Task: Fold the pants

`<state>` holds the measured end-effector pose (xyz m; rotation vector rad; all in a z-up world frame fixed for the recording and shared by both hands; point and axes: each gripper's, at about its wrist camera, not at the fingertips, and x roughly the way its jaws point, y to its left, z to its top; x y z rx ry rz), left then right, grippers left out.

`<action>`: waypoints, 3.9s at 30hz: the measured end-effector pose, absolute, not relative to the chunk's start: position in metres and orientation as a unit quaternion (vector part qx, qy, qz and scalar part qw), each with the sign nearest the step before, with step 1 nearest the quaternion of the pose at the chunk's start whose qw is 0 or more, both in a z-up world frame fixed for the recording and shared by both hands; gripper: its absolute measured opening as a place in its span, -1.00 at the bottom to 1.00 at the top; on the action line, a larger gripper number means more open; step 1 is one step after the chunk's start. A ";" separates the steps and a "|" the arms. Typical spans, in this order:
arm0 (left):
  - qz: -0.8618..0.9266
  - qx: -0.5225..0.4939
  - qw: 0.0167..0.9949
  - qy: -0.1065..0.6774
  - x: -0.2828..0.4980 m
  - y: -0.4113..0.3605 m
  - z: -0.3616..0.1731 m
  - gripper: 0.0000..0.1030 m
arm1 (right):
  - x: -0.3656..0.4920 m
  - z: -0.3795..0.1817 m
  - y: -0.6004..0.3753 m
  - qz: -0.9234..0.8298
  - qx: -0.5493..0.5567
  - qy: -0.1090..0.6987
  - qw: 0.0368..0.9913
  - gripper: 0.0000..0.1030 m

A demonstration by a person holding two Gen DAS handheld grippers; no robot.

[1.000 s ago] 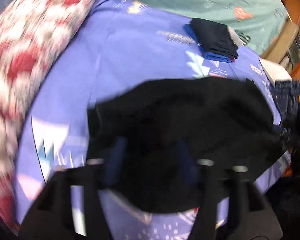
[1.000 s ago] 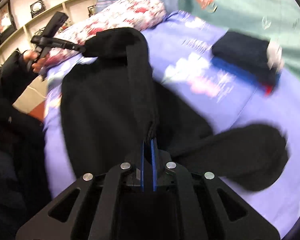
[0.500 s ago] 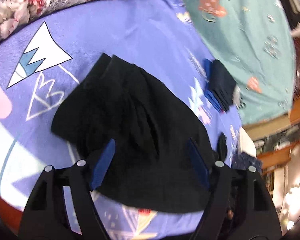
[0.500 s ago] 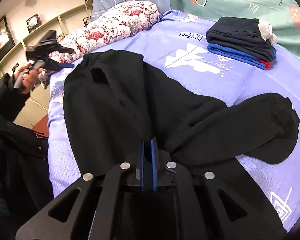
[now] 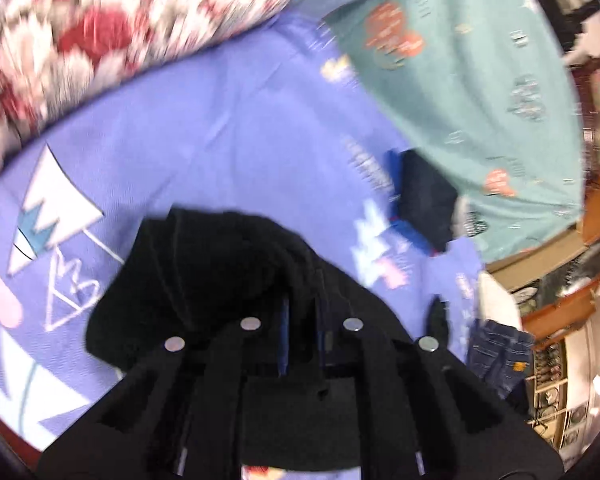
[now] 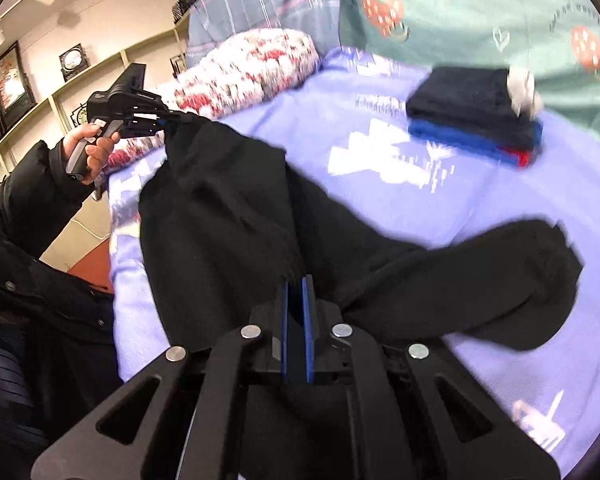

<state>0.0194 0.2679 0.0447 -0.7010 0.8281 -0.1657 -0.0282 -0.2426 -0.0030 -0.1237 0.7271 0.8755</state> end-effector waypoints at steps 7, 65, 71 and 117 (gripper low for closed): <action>-0.079 -0.322 0.837 0.435 -0.023 0.286 0.005 -0.82 | -0.064 -0.004 -0.241 0.440 -0.100 0.367 0.813 -0.87; -0.141 -0.132 0.889 0.416 -0.012 0.136 -0.047 0.78 | -0.190 -0.081 -0.466 0.022 0.362 0.321 0.875 0.07; -0.141 -0.138 0.890 0.410 -0.019 0.140 -0.047 0.78 | -0.166 -0.068 -0.486 -0.054 0.344 0.345 0.872 0.28; -0.039 -0.042 0.905 0.422 -0.021 0.169 -0.019 0.94 | 0.039 0.003 -0.249 0.281 0.165 0.446 0.834 0.43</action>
